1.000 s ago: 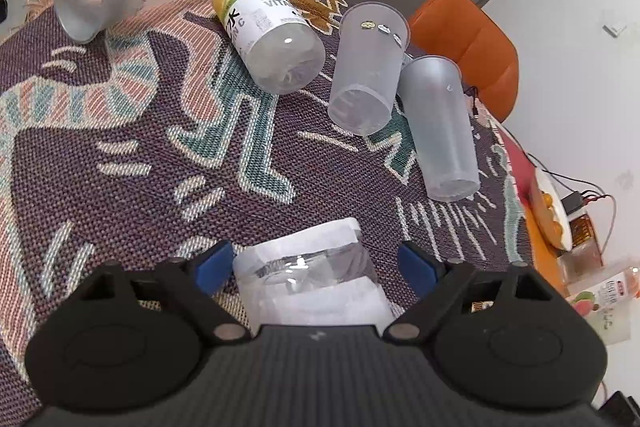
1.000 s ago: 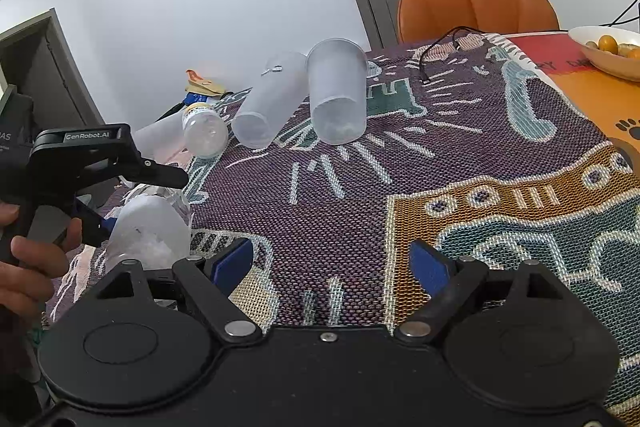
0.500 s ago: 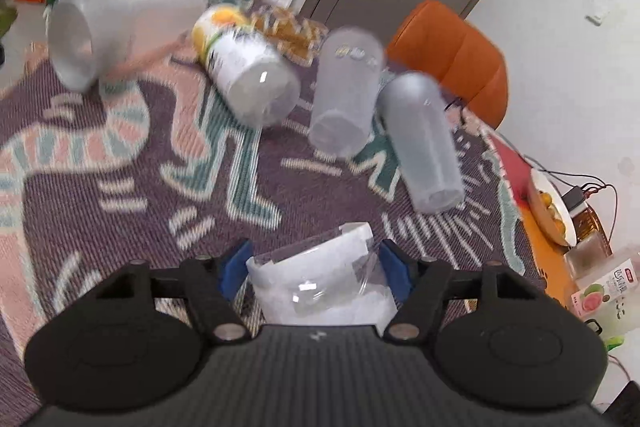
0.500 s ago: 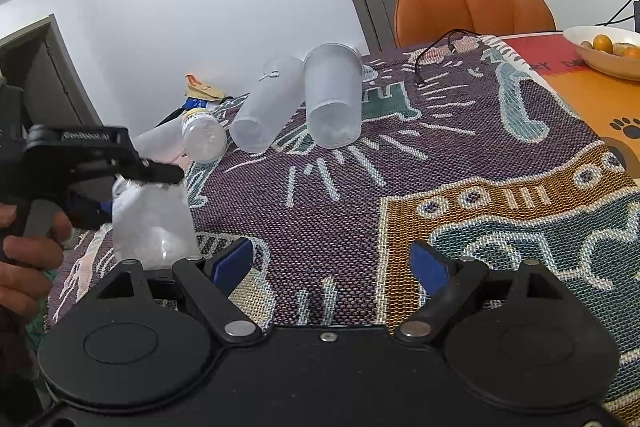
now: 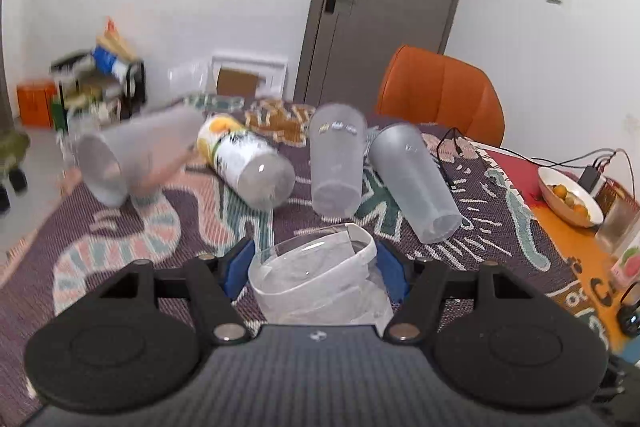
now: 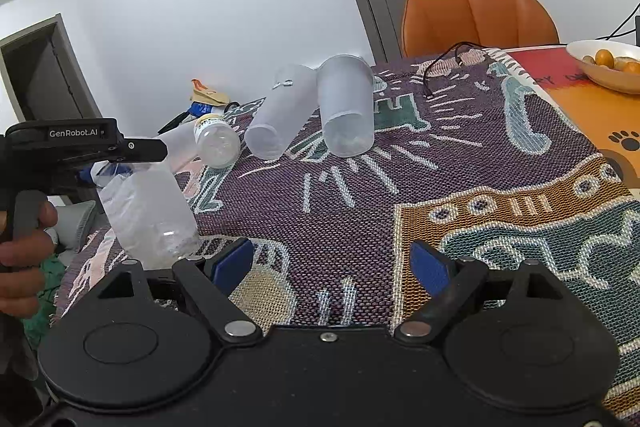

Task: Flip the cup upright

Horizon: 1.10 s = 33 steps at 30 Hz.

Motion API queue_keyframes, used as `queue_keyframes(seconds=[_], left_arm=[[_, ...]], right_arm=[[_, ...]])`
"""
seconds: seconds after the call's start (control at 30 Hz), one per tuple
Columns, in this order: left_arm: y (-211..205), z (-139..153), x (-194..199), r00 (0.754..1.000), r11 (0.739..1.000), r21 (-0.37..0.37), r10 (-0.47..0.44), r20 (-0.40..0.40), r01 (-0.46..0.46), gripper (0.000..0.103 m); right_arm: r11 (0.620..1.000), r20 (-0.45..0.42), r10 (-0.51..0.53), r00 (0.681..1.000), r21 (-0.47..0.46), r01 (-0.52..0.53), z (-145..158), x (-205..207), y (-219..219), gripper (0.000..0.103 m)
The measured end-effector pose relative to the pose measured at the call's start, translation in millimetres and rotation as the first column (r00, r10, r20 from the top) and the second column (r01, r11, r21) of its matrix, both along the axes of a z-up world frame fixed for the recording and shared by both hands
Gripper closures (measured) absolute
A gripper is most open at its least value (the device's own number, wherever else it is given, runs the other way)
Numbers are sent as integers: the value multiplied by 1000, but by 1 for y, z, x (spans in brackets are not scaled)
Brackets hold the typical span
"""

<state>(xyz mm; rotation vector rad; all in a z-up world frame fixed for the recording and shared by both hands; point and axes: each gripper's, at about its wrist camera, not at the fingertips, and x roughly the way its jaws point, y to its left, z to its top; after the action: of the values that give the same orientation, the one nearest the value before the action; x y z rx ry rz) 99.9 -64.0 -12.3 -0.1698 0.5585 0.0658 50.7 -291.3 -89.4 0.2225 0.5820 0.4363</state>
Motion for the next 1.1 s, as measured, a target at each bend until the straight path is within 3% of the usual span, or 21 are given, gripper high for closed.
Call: queue_keyframes(seconds=[0.13,0.37,0.53,0.93,1.1], left_arm=[[-12,-3,-4,999,997,74,-25,40,22,36],[-19,-13,-4,998,991,118,-64,26,60,35],[-20,-10,-9,993,989,89,-118,17,116,18],[-2,8,-25,992,995,14,-100,70,100,12],[11,9,-29,994,998,-13,-60,87,61,11]], right_arm=[[1000,4,-1,1000,-2,1,2,-3,0,17],[1000,0,-4,1000,-5,4,2,-4,0,17],[1000,2,-2,1000,-6,2,2,-3,2,17],[1000,22,17,1000,-21,-17,12,-10,10,16],[999,36,22,999,-36,-21,17,-12,16,11]])
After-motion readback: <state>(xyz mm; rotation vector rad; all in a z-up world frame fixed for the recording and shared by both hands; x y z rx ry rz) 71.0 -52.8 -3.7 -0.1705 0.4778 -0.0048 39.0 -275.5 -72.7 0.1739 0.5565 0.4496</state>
